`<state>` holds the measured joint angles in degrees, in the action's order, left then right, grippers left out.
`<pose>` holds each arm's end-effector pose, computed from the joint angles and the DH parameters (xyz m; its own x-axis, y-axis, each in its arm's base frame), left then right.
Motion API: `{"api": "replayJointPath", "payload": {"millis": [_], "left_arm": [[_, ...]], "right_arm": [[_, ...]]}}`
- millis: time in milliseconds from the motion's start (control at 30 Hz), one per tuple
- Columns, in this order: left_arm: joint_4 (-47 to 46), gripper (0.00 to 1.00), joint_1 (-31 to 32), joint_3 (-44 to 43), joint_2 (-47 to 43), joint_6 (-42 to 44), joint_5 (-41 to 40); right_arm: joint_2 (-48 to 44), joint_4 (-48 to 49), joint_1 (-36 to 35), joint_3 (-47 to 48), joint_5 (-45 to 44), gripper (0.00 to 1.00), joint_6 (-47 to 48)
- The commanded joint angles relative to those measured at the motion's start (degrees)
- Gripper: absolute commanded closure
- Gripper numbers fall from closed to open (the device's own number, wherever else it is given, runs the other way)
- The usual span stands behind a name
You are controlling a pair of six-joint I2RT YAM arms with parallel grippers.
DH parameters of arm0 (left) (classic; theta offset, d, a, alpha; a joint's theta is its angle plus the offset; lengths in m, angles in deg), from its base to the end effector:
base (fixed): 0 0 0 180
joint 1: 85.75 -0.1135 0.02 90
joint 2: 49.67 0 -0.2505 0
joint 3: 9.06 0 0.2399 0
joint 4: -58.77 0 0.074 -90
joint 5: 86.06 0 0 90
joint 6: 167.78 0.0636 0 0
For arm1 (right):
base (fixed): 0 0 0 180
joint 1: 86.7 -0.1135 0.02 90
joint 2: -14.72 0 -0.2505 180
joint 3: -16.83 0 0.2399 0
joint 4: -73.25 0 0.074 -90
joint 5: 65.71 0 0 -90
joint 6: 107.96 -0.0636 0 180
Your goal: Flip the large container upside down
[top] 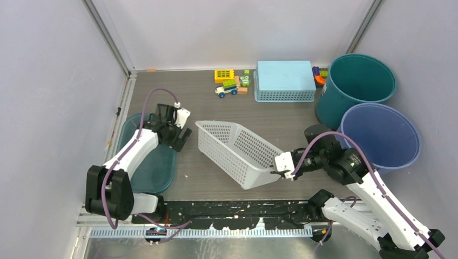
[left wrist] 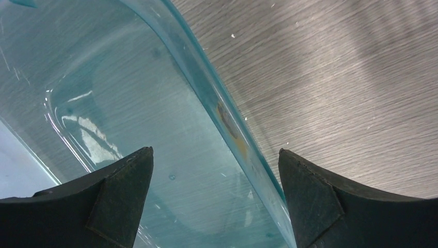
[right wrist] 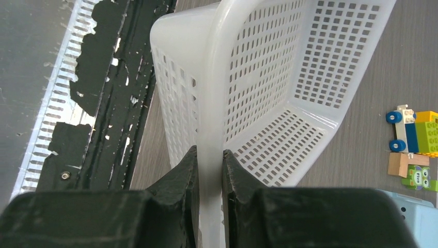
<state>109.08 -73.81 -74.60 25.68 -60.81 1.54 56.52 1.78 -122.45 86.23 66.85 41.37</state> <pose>0.2565 -0.0515 0.1957 -0.7570 0.4581 -0.4659 0.4258 0.8867 0.1801 0.0828 0.1126 0.3079 0.4236 -0.4757 -0.7709 -0.9051 -0.1887 -0.3810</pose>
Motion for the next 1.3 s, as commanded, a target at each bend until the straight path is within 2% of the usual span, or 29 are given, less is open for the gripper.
{"api": "replayJointPath", "payload": {"millis": [0, 533, 900, 1133, 1267], "left_arm": [[-1.3, 0.1, 0.2, 1.4, -2.3, 1.8, -4.6], [2.5, 0.11, 0.1, 4.7, -6.2, 1.1, -10.1], [4.6, 0.02, 0.1, -5.5, -12.4, -3.5, -1.1], [3.1, 0.0, 0.1, -11.3, -17.4, -6.0, 8.4], [1.8, 0.0, 0.1, -11.5, -19.5, -6.9, 12.5]], "right_arm": [[0.2, 1.4, 0.5, 3.2, 3.6, 0.99, -0.2], [1.7, 1.0, 1.9, 4.8, 7.1, 0.99, -1.5], [4.5, 2.8, 4.9, 5.3, 11.7, 0.99, -4.7], [5.8, 3.6, 7.5, 5.5, 15.1, 0.99, -6.4], [7.0, 4.2, 9.1, 5.3, 17.7, 0.99, -7.4]]}}
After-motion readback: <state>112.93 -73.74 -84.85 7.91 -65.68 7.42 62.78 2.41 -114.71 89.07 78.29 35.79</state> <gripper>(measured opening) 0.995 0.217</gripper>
